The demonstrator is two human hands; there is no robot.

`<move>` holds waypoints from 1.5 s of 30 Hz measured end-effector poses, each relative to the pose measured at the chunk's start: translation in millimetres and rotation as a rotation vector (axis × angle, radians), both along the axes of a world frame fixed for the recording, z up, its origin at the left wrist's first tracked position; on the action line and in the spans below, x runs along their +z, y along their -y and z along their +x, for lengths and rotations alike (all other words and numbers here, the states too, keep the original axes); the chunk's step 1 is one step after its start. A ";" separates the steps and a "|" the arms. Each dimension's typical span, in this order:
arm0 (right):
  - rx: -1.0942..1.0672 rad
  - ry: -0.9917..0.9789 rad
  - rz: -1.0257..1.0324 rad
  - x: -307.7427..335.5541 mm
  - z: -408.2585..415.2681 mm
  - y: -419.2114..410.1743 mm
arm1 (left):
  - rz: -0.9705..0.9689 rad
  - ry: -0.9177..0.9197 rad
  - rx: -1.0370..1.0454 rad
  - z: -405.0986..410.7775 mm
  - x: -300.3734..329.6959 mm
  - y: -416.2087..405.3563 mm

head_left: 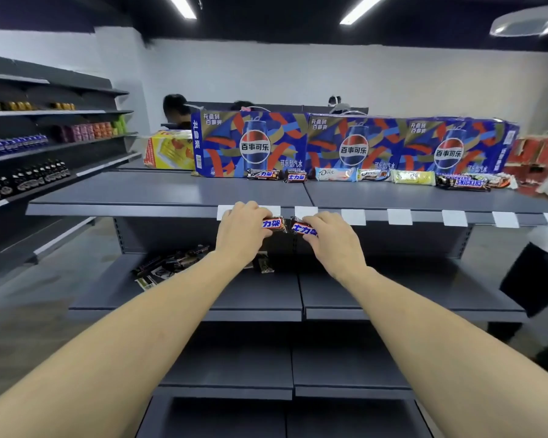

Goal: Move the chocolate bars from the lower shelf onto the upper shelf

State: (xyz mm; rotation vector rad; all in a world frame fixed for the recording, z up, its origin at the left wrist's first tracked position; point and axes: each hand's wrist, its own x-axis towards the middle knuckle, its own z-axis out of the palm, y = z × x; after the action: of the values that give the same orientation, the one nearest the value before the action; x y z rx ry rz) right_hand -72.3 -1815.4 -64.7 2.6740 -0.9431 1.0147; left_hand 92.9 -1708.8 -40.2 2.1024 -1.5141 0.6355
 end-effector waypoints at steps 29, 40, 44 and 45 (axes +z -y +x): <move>-0.016 -0.132 0.129 53.9 103.8 177.2 | -0.108 -0.053 0.028 66.5 36.8 163.7; 0.050 -0.103 0.239 51.6 141.3 244.6 | -0.061 -0.080 0.117 79.6 33.5 214.8; 0.057 -0.050 0.278 48.5 153.5 260.8 | -0.044 -0.094 0.134 90.1 33.7 229.0; 0.055 -0.032 0.282 47.5 156.1 263.8 | -0.042 -0.094 0.135 93.1 33.8 232.3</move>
State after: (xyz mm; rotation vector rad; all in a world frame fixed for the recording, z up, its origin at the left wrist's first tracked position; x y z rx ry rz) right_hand 83.9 -2079.2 -17.1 2.9495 -1.0852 0.9055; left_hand 186.1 -1941.1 -6.4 2.1845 -1.3053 0.6013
